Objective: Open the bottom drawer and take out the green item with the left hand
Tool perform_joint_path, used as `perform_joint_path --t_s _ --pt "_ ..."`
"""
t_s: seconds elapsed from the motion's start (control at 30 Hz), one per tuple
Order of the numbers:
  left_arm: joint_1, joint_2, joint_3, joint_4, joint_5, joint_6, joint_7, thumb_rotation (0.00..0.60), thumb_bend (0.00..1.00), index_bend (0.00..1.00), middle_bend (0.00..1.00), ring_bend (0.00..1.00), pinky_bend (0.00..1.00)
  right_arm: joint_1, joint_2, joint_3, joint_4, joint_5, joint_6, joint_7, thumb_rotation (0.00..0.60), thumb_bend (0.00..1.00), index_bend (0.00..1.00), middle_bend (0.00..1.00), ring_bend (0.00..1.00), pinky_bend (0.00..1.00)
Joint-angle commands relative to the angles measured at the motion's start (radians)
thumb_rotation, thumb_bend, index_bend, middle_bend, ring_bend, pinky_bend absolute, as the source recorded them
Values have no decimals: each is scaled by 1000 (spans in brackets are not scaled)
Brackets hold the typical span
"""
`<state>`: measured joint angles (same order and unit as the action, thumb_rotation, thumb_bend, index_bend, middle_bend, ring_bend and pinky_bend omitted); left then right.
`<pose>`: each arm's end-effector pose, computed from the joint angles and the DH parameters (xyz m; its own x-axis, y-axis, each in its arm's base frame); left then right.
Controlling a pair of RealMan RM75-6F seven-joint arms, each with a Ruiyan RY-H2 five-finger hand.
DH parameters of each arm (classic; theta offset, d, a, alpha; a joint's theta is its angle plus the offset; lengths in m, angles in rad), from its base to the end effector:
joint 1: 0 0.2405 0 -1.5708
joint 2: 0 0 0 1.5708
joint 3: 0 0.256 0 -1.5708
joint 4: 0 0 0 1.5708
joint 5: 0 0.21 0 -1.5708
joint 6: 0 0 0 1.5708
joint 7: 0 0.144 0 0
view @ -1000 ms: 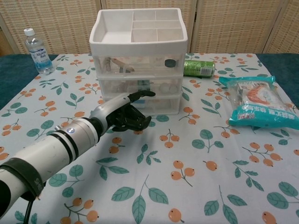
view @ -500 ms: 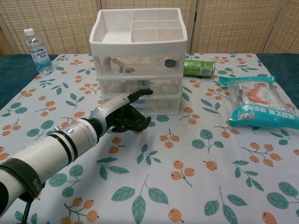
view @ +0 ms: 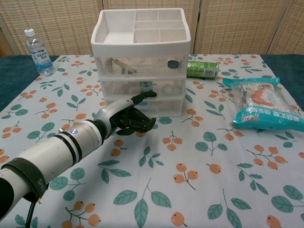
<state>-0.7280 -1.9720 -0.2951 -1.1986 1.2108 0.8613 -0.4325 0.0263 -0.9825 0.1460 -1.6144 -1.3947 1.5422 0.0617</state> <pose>-0.0930 0.3187 -0.1262 -0.3947 0.5370 0.7456 0.8689 -0.0457 0.4929 -0.3281 -0.1802 0.2316 0.4528 0.1394 0.8807 -0.8897 0.1362 0.4358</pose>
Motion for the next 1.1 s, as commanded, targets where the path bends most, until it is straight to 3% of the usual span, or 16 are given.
perform_joint_path --t_s 0.03,0.53,1.1 --pt "0 -3 -2 5 9 6 -14 600 508 71 881 939 1000 0 -1 0 1 1 0 1 600 363 131 229 222 248" --pt "3 -1 7 18 29 10 -53 600 507 142 881 940 1000 4 -6 2 7 2 -8 2 600 363 130 229 222 248" --pt "27 27 41 -24 53 20 -74 600 508 147 881 941 1000 5 -3 -2 -2 1 -17 -8 600 363 130 229 222 248"
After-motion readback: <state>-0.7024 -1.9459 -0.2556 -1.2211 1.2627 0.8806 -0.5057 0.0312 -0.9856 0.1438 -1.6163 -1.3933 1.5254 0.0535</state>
